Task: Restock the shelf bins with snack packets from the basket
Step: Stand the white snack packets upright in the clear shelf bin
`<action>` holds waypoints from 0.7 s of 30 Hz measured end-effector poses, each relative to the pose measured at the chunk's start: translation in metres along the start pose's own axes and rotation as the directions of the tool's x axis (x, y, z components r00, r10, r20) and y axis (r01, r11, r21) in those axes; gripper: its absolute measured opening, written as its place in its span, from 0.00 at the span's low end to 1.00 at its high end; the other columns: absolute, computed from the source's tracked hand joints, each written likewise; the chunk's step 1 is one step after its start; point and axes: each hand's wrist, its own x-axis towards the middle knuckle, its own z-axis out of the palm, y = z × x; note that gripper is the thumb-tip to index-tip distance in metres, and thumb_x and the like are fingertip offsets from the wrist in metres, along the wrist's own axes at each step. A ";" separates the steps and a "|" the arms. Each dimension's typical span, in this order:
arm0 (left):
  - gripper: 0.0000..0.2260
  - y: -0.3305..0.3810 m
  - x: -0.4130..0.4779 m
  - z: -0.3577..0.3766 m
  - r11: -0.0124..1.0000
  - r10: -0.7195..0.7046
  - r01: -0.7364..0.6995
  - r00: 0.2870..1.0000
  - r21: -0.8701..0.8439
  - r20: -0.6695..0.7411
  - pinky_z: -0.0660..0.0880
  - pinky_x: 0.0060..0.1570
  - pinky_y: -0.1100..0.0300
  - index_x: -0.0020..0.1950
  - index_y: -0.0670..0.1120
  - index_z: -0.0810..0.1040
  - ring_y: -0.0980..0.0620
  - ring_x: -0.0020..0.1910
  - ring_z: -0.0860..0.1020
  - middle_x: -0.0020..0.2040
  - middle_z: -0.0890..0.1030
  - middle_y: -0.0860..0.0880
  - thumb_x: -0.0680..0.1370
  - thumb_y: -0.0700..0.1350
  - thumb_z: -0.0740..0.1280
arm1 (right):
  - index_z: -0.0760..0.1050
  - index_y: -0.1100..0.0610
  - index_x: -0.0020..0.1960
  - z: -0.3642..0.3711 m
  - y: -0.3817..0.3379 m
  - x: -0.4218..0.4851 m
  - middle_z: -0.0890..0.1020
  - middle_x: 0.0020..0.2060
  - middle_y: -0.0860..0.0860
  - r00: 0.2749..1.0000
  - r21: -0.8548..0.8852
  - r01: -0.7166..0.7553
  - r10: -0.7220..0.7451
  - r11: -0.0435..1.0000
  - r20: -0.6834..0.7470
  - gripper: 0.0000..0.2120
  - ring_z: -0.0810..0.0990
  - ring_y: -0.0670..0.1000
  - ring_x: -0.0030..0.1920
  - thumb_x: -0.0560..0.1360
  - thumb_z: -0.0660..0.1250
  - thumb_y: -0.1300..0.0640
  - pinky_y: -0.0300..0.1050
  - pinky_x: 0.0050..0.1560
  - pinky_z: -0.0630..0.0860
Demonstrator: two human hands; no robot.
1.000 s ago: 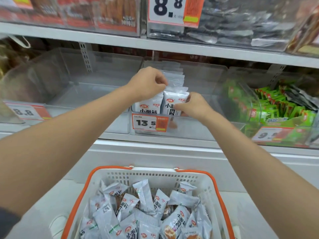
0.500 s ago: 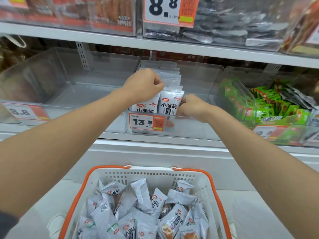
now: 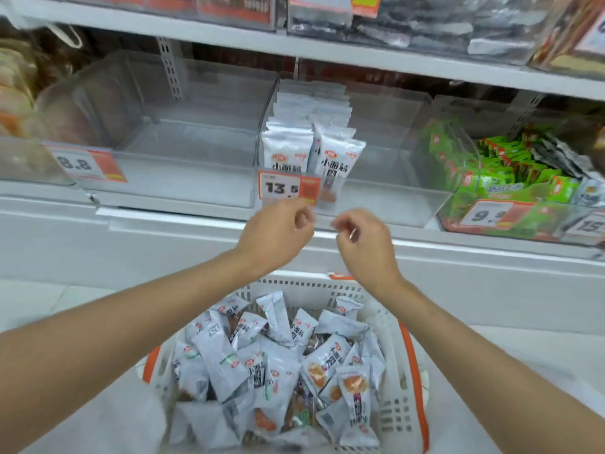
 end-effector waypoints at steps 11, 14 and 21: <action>0.06 -0.089 -0.063 0.058 0.948 -0.309 0.177 0.705 0.263 0.639 0.72 0.50 0.61 0.49 0.50 0.81 0.55 0.48 0.76 0.47 0.78 0.56 0.78 0.44 0.65 | 0.76 0.61 0.64 0.068 0.141 -0.125 0.78 0.62 0.55 0.341 -0.630 -0.056 0.608 0.775 0.717 0.17 0.78 0.55 0.59 0.76 0.61 0.65 0.48 0.57 0.77; 0.05 -0.090 -0.064 0.059 0.945 -0.315 0.167 0.702 0.283 0.639 0.70 0.44 0.62 0.49 0.50 0.81 0.58 0.41 0.73 0.42 0.75 0.58 0.78 0.44 0.65 | 0.72 0.58 0.65 0.075 0.150 -0.152 0.77 0.60 0.53 0.220 -0.688 0.076 0.660 0.722 0.718 0.19 0.77 0.54 0.60 0.75 0.65 0.58 0.48 0.59 0.76; 0.07 -0.085 -0.065 0.056 0.942 -0.333 0.277 0.695 0.189 0.638 0.66 0.30 0.67 0.53 0.45 0.81 0.61 0.32 0.71 0.39 0.78 0.54 0.77 0.41 0.68 | 0.62 0.55 0.30 0.074 0.106 -0.131 0.64 0.27 0.50 0.269 -0.570 0.110 0.528 0.814 0.806 0.18 0.64 0.49 0.29 0.73 0.67 0.62 0.38 0.31 0.62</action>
